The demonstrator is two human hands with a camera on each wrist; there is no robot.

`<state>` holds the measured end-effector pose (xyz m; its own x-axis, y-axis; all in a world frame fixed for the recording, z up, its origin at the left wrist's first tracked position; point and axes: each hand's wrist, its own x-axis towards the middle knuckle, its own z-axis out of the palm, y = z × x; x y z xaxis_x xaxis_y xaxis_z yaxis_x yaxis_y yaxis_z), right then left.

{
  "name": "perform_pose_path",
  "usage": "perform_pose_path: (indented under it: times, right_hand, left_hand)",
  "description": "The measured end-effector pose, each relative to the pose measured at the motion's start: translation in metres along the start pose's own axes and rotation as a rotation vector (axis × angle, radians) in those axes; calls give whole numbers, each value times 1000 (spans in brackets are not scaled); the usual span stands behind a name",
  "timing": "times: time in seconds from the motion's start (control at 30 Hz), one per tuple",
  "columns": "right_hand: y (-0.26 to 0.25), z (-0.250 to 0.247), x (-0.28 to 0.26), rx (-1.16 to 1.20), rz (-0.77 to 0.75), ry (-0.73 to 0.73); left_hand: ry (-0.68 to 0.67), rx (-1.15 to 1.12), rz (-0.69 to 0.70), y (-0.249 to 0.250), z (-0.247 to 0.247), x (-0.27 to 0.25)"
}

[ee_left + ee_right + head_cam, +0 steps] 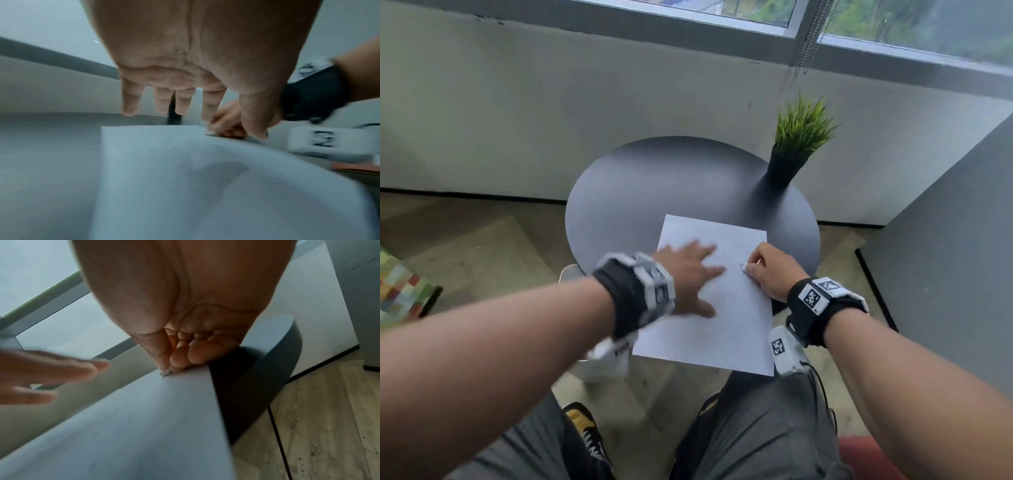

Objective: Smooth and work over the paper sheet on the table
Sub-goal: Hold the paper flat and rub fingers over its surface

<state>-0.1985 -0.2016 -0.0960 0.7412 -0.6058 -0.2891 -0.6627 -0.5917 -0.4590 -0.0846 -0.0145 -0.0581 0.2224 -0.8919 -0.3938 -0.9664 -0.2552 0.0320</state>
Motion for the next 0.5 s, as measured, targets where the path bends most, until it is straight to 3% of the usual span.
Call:
perform_pose_path:
  times: [0.1, 0.23, 0.37, 0.5]
  right_hand:
    - [-3, 4, -5, -89, -9, 20]
    - [-3, 6, -10, -86, -19, 24]
    - [-1, 8, -7, -81, 4, 34]
    - [-2, 9, -7, -84, 33, 32]
  left_hand:
    - [90, -48, 279, 68, 33, -12]
    - [147, -76, 263, 90, 79, -13]
    - [95, -108, 110, 58, 92, -20]
    - [69, -268, -337, 16, 76, -29]
